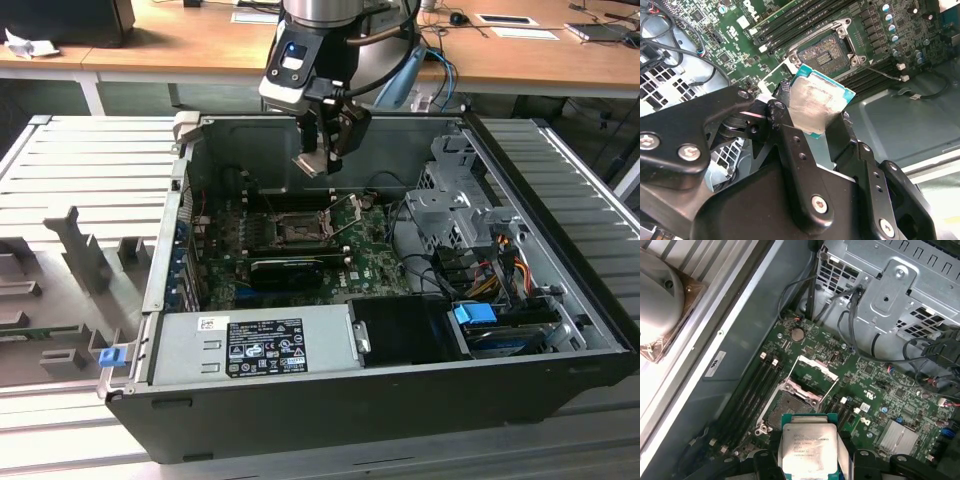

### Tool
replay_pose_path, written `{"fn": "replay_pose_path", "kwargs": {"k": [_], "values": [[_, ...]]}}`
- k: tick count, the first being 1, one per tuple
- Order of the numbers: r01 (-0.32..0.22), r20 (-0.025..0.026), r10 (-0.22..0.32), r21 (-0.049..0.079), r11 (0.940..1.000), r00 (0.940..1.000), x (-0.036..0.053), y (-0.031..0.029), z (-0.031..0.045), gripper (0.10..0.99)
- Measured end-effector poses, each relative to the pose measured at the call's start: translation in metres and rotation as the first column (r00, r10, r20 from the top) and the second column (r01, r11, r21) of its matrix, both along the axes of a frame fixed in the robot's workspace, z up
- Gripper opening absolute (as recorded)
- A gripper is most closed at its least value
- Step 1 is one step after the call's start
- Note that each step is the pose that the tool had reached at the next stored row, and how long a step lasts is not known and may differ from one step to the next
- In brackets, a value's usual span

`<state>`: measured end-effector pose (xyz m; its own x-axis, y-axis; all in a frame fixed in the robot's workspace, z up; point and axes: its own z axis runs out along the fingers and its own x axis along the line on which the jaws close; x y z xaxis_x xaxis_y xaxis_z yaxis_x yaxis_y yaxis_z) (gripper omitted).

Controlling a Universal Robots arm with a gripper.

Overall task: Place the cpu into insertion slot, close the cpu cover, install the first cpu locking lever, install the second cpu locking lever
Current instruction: 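Place the cpu into insertion slot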

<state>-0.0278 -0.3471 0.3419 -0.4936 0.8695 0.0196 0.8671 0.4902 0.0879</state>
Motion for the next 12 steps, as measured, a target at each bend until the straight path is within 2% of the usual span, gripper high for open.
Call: {"fn": "replay_pose_path", "kwargs": {"k": [12], "values": [[0.037,0.0000,-0.037,0.000,0.9993,0.9993,0.0000,0.0000,-0.0006,0.525]]}}
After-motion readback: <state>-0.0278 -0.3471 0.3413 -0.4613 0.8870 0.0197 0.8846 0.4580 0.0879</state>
